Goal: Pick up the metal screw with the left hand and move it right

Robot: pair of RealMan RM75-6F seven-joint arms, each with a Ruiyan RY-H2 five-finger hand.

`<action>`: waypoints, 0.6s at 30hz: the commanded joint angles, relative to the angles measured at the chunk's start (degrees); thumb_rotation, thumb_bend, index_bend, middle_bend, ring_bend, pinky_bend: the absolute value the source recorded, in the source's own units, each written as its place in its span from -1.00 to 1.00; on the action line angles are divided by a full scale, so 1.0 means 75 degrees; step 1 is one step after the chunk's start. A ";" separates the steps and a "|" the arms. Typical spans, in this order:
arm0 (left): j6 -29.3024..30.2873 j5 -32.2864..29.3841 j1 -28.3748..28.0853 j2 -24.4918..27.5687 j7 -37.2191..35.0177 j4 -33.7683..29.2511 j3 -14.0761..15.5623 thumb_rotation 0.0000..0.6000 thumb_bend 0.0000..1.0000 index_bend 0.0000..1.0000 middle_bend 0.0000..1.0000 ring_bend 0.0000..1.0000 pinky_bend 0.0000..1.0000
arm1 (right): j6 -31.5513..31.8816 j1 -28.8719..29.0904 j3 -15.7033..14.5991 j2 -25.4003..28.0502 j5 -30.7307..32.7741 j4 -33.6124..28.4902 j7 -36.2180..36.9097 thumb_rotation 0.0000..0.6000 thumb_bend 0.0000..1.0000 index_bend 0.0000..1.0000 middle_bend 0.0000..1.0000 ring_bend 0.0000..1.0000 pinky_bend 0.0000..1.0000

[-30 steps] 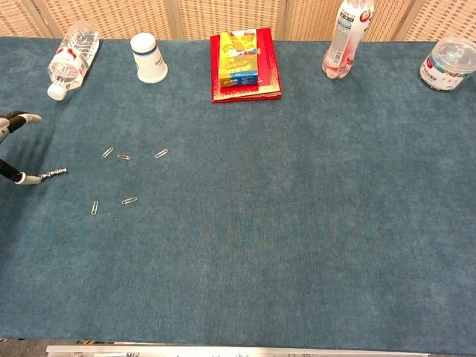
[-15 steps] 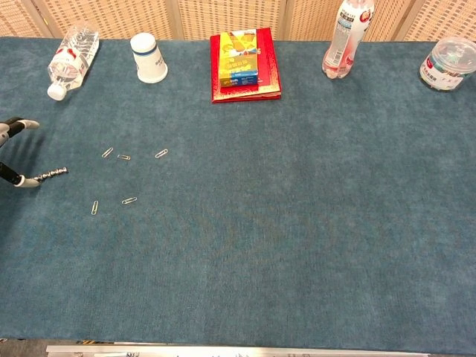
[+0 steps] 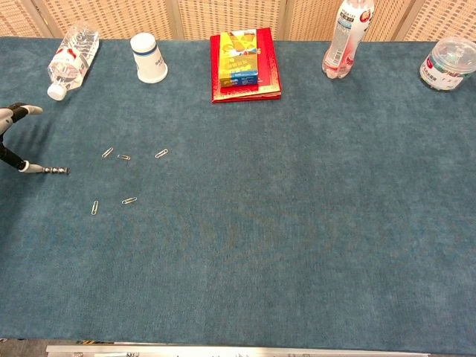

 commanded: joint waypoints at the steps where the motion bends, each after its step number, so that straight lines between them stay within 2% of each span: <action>1: 0.0367 0.0313 0.0089 0.0110 -0.0019 -0.0289 0.0017 1.00 -0.86 -1.00 -0.96 -0.98 -0.82 | 0.0006 -0.0009 0.0001 -0.0005 0.0001 0.0027 0.0029 1.00 -1.00 -0.49 -0.73 -0.87 -0.44; 2: 0.0495 0.0427 0.0124 0.0120 -0.0063 -0.0341 0.0014 1.00 -0.86 -0.96 -0.85 -0.90 -0.74 | 0.0010 -0.0012 0.0000 -0.0007 -0.0004 0.0036 0.0041 1.00 -1.00 -0.49 -0.73 -0.87 -0.44; 4: 0.0800 0.0752 0.0204 0.0130 -0.0226 -0.0393 0.0000 1.00 -0.86 -0.81 -0.46 -0.58 -0.50 | 0.0012 -0.0015 -0.0003 -0.0013 -0.0013 0.0058 0.0058 1.00 -1.00 -0.49 -0.73 -0.87 -0.44; 6: 0.1087 0.1139 0.0284 0.0108 -0.0484 -0.0341 -0.0004 1.00 -0.86 -0.60 0.15 -0.09 -0.21 | 0.0013 -0.0014 -0.0002 -0.0018 -0.0022 0.0068 0.0069 1.00 -1.00 -0.49 -0.73 -0.87 -0.44; 8: 0.1150 0.1414 0.0323 0.0107 -0.0780 -0.0279 0.0014 1.00 -0.86 -0.42 0.85 0.50 0.14 | 0.0015 -0.0012 0.0003 -0.0021 -0.0024 0.0073 0.0076 1.00 -1.00 -0.49 -0.72 -0.87 -0.44; 9: 0.1109 0.1490 0.0338 0.0130 -0.0964 -0.0286 0.0014 1.00 -0.86 -0.37 0.98 0.68 0.27 | 0.0016 -0.0012 0.0006 -0.0021 -0.0024 0.0075 0.0080 1.00 -1.00 -0.49 -0.72 -0.87 -0.44; 11: 0.0913 0.1619 0.0347 0.0231 -0.1374 -0.0334 0.0025 1.00 -0.86 -0.27 1.00 0.87 0.46 | 0.0020 -0.0007 0.0017 -0.0015 -0.0025 0.0074 0.0081 1.00 -1.00 -0.49 -0.73 -0.87 -0.44; 13: 0.0674 0.1693 0.0323 0.0364 -0.1547 -0.0346 0.0082 1.00 -0.86 -0.19 1.00 0.95 0.55 | 0.0028 0.0001 0.0028 0.0009 -0.0036 0.0063 0.0067 1.00 -1.00 -0.49 -0.73 -0.87 -0.44; 18: 0.0272 0.1744 0.0271 0.0476 -0.1702 -0.0256 0.0190 1.00 -0.86 -0.13 1.00 0.98 0.58 | 0.0108 0.0011 0.0090 0.0116 -0.0051 -0.0028 0.0008 1.00 -1.00 -0.49 -0.73 -0.87 -0.44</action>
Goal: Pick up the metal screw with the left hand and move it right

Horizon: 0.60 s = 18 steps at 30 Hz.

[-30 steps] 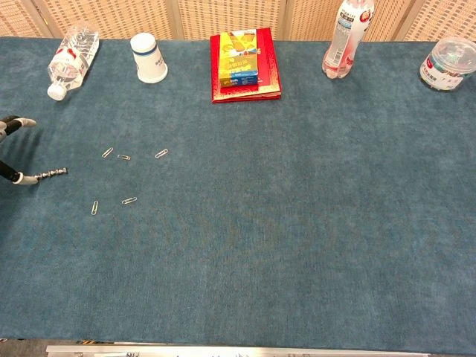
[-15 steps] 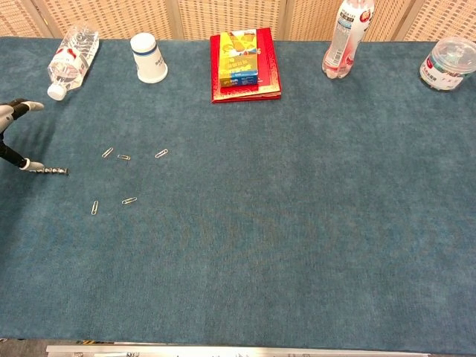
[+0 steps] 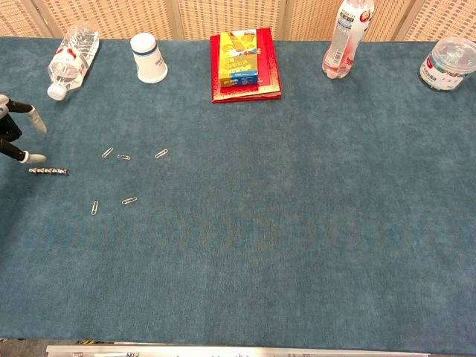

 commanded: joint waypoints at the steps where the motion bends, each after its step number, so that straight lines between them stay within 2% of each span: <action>1: -0.0312 0.0079 -0.0027 0.0095 -0.0169 0.0090 0.0099 1.00 -0.86 -0.13 1.00 0.98 0.58 | 0.0035 0.0007 0.0035 0.0054 0.0001 -0.0054 -0.0037 1.00 -1.00 -0.49 -0.73 -0.87 -0.44; 18: -0.0766 0.0199 -0.0058 0.0091 -0.0392 0.0381 0.0252 1.00 -0.86 0.03 1.00 0.98 0.59 | 0.0060 0.0046 0.0129 0.0226 0.0073 -0.0255 -0.0181 1.00 -1.00 -0.49 -0.72 -0.87 -0.44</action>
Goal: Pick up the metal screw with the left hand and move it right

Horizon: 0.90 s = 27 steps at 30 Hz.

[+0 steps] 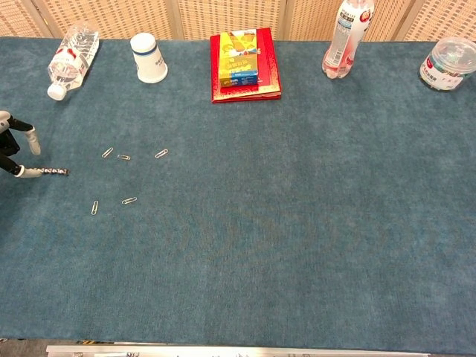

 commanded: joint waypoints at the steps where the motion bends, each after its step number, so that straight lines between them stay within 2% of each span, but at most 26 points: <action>1: -0.0019 0.0006 -0.0015 -0.0065 0.0025 0.0114 0.0005 1.00 -0.86 0.03 1.00 0.98 0.59 | -0.0002 0.0001 -0.0003 0.0002 -0.0001 -0.0006 -0.0007 1.00 -1.00 -0.49 -0.73 -0.87 -0.44; 18: -0.0369 -0.0030 -0.0090 -0.0325 0.0031 0.0615 0.0065 1.00 -0.82 0.03 1.00 0.95 0.59 | -0.0047 0.0020 -0.0027 -0.0036 -0.0006 0.0005 -0.0011 1.00 -1.00 -0.49 -0.72 -0.87 -0.44; 27: -0.0545 -0.0095 -0.0103 -0.0430 0.0002 0.0826 0.0080 1.00 -0.61 0.03 1.00 0.94 0.59 | -0.0062 0.0017 -0.0046 -0.0065 0.0004 0.0016 -0.0027 1.00 -1.00 -0.49 -0.73 -0.87 -0.44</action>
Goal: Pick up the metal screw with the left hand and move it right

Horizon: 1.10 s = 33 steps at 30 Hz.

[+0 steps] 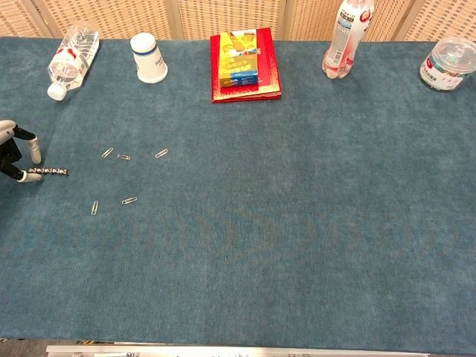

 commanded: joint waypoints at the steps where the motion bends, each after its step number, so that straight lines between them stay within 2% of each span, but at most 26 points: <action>1: -0.0044 -0.0013 -0.0003 -0.0021 0.0004 0.0034 0.0013 1.00 -0.59 0.03 1.00 0.94 0.59 | -0.0007 -0.0001 -0.0005 -0.0007 0.0003 0.0007 0.0006 1.00 -1.00 -0.49 -0.73 -0.87 -0.44; 33: -0.0407 -0.0362 -0.0091 -0.0024 0.0297 0.0154 0.0014 1.00 -0.39 0.04 1.00 0.93 0.59 | -0.0057 0.0005 -0.0056 -0.0130 -0.0028 0.0078 0.0057 1.00 -1.00 -0.49 -0.73 -0.87 -0.44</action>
